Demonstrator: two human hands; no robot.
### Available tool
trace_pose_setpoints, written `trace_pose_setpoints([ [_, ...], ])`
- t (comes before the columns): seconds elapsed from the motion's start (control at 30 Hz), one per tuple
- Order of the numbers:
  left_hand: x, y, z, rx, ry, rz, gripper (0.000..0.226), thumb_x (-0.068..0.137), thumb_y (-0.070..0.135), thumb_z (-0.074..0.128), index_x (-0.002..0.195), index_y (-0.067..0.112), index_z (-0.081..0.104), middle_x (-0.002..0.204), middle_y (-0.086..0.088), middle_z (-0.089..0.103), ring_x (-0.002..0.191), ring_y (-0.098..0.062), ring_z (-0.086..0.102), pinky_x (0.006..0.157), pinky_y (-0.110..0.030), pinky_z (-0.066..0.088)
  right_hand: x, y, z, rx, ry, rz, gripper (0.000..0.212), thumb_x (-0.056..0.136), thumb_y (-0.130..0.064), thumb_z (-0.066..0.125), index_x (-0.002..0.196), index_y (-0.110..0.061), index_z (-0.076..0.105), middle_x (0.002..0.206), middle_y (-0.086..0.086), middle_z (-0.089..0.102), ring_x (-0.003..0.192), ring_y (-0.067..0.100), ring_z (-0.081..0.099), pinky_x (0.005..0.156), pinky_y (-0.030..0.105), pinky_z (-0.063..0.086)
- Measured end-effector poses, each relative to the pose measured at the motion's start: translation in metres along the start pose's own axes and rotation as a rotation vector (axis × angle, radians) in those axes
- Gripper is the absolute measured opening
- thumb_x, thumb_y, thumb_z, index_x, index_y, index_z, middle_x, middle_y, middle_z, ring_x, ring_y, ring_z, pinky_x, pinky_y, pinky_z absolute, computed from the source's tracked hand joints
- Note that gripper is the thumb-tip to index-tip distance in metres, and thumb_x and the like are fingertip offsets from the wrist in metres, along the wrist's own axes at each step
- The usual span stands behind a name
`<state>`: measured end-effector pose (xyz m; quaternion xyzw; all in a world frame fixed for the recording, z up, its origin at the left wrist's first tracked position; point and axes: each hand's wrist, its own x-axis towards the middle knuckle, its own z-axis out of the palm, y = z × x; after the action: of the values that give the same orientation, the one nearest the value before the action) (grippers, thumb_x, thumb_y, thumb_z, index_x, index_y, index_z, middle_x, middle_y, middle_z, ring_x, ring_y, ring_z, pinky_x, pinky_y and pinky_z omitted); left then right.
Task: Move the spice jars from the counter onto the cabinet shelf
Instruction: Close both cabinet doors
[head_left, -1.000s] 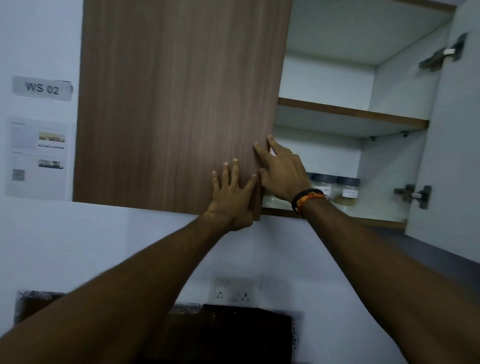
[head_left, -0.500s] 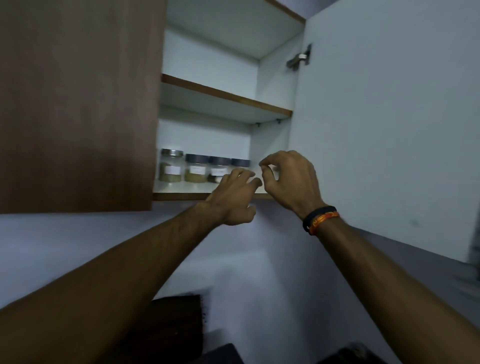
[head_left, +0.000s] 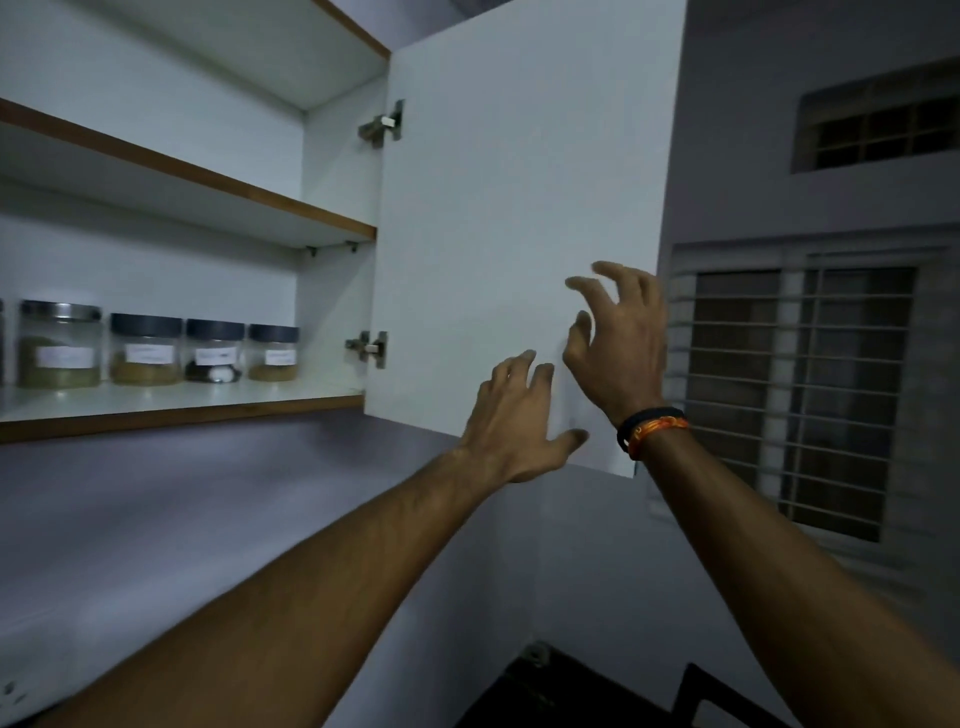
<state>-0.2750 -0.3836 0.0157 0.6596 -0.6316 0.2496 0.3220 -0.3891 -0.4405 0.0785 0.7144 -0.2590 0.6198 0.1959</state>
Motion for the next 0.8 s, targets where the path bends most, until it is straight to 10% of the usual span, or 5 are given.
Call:
trace_pose_setpoints([
  [0.27, 0.028, 0.054, 0.031, -0.066, 0.014, -0.034, 0.108, 0.082, 0.064, 0.066, 0.158, 0.009, 0.012, 0.168, -0.017, 0.000, 0.154, -0.037, 0.006, 0.121, -0.051, 0.021, -0.005, 0.059, 0.003, 0.373, -0.177, 0.385, 0.066, 0.104, -0.018, 0.053, 0.161, -0.011, 0.021, 0.164, 0.011, 0.032, 0.149, 0.026, 0.035, 0.119, 0.030, 0.025],
  [0.53, 0.033, 0.067, 0.032, -0.107, -0.009, -0.060, 0.127, 0.077, 0.057, 0.076, 0.159, 0.009, -0.008, 0.166, -0.017, -0.018, 0.154, -0.036, -0.011, 0.125, -0.055, 0.009, -0.008, 0.062, 0.008, 0.526, -0.097, 0.411, 0.046, 0.103, -0.019, 0.057, 0.147, -0.015, 0.047, 0.137, 0.003, 0.063, 0.122, 0.019, 0.062, 0.105, 0.041, 0.052],
  [0.8, 0.010, 0.064, 0.012, -0.091, 0.178, -0.079, 0.130, 0.069, 0.049, 0.082, 0.158, 0.008, -0.003, 0.165, -0.019, -0.002, 0.153, -0.036, 0.004, 0.122, -0.053, 0.022, -0.008, 0.035, -0.007, 0.574, -0.034, 0.351, 0.043, 0.092, -0.031, 0.071, 0.131, -0.019, 0.058, 0.105, -0.021, 0.065, 0.091, -0.007, 0.062, 0.077, 0.012, 0.049],
])
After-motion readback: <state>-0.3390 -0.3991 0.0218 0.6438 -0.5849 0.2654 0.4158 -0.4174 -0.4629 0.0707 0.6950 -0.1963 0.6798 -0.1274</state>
